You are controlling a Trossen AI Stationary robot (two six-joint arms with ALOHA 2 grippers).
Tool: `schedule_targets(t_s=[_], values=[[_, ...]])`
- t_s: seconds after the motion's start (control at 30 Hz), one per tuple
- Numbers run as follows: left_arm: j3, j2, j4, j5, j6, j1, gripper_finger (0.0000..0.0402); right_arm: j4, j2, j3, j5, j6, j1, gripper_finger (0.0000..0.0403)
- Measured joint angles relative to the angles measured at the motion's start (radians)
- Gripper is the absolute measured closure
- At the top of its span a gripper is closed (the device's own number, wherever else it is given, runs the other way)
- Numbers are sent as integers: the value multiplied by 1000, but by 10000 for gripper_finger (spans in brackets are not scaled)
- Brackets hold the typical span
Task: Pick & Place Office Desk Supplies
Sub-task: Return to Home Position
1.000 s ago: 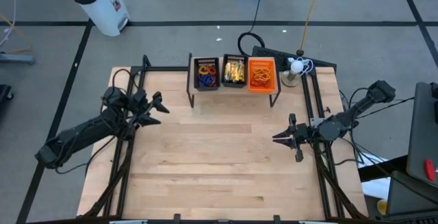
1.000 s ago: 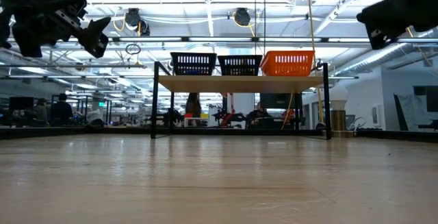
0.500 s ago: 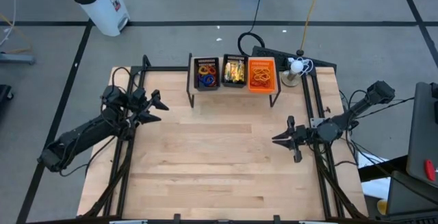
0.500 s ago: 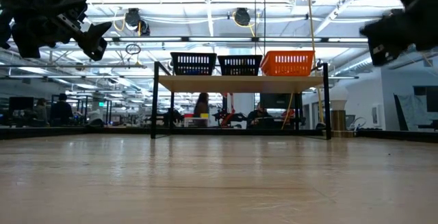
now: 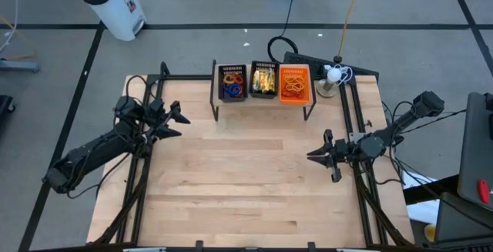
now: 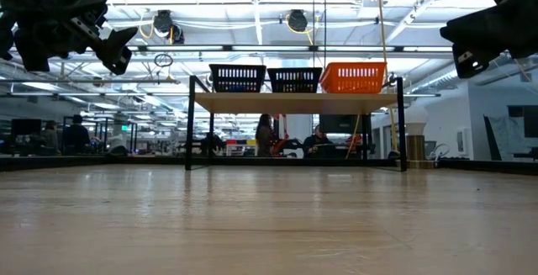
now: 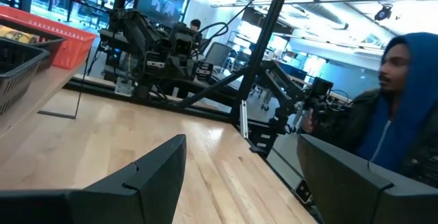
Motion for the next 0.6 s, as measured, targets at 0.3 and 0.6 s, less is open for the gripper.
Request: schedule_targets(t_s=[0.3,0.6], values=[[0,0,0,0,0,0,121,0,0,-2,0,0,0,359],[0,0,0,0,0,0,121,-1,0,-2,0,0,0,361]])
